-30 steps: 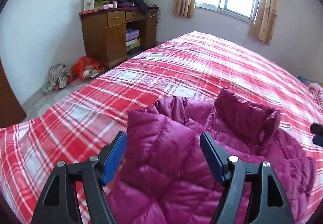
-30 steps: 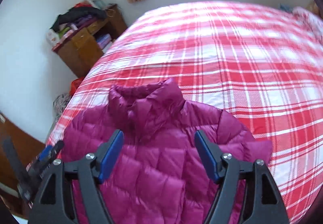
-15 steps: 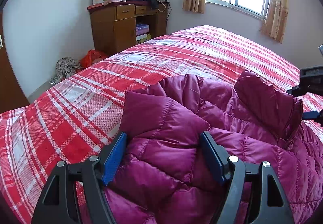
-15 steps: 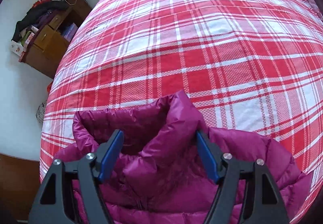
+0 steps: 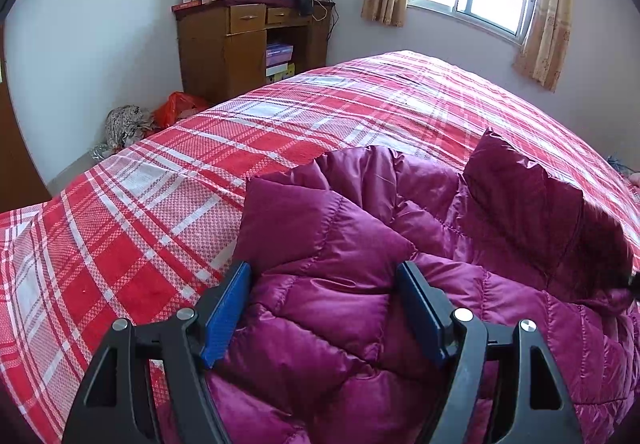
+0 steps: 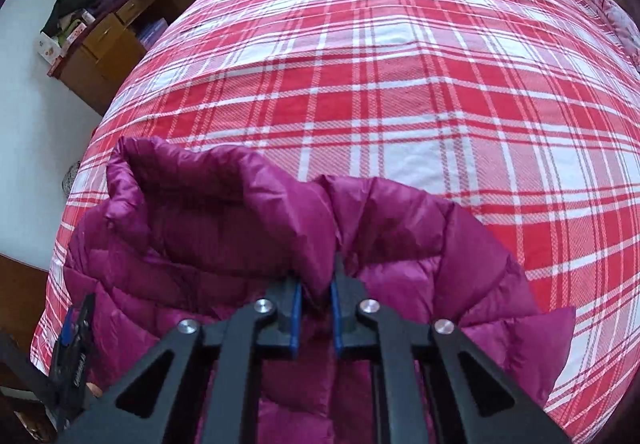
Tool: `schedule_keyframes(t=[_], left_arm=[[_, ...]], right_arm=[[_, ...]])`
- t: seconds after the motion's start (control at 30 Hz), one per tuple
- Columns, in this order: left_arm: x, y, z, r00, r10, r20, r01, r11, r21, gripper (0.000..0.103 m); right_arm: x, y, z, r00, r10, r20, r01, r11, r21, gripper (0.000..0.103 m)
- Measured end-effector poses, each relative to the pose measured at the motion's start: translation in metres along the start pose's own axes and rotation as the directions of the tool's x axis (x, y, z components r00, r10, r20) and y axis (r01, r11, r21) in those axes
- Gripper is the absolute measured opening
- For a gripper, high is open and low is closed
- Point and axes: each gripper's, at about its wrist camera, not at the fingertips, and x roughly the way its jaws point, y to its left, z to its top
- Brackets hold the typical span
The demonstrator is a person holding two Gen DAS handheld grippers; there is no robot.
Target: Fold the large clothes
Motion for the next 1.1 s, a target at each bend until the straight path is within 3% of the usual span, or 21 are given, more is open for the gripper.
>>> schedule_keyframes(t=[0.1,0.17,0.23,0.4,0.57,0.67,0.73,0.8,0.83,0.87,0.97,1.1], left_arm=[[-0.001,0.002,0.0,1.0,-0.022,0.002,0.022,1.0,-0.007,0.076],[-0.003,0.002,0.001,0.999,-0.037,0.008,0.037,0.999,-0.013,0.076],[-0.008,0.004,0.002,0.997,-0.075,0.021,0.076,0.997,-0.02,0.076],[-0.028,-0.01,0.019,0.987,-0.156,0.03,0.154,0.986,0.056,0.076],[-0.024,-0.057,0.072,0.948,-0.315,-0.051,0.318,0.947,0.05,0.076],[0.0,-0.084,0.084,0.944,-0.311,-0.113,0.316,0.949,0.025,0.076],[0.022,-0.099,0.08,0.953,-0.246,-0.177,0.254,0.967,0.024,0.076],[0.036,-0.103,0.067,0.953,-0.197,-0.23,0.205,0.979,0.012,0.057],[0.038,-0.1,0.059,0.952,-0.181,-0.246,0.185,0.983,-0.004,0.034],[0.039,-0.094,0.053,0.95,-0.175,-0.258,0.176,0.984,-0.02,0.025],[0.035,-0.074,0.03,0.953,-0.171,-0.248,0.153,0.984,-0.09,0.021],[0.023,-0.054,0.004,0.966,-0.196,-0.168,0.168,0.971,-0.168,0.021]], right_arm=[[0.01,-0.022,-0.02,0.993,0.083,0.084,-0.087,0.995,0.049,0.013],[0.012,-0.033,-0.03,0.973,0.149,0.178,-0.159,0.986,0.044,0.013],[0.012,-0.032,-0.039,0.955,0.156,0.251,-0.163,0.987,0.005,0.012],[0.011,-0.03,-0.038,0.95,0.158,0.27,-0.165,0.986,0.003,0.013],[0.009,-0.035,-0.041,0.942,0.185,0.28,-0.196,0.98,0.013,0.013],[0.009,-0.036,-0.041,0.94,0.191,0.284,-0.204,0.979,0.016,0.013],[0.009,-0.038,-0.044,0.938,0.194,0.286,-0.207,0.978,0.016,0.013],[0.009,-0.038,-0.045,0.937,0.198,0.287,-0.212,0.977,0.019,0.013],[0.009,-0.039,-0.045,0.937,0.201,0.286,-0.216,0.976,0.02,0.013],[0.009,-0.041,-0.045,0.936,0.205,0.286,-0.221,0.975,0.022,0.013],[0.01,-0.044,-0.045,0.932,0.225,0.283,-0.243,0.969,0.032,0.013],[0.011,-0.045,-0.044,0.933,0.225,0.282,-0.244,0.969,0.031,0.013]])
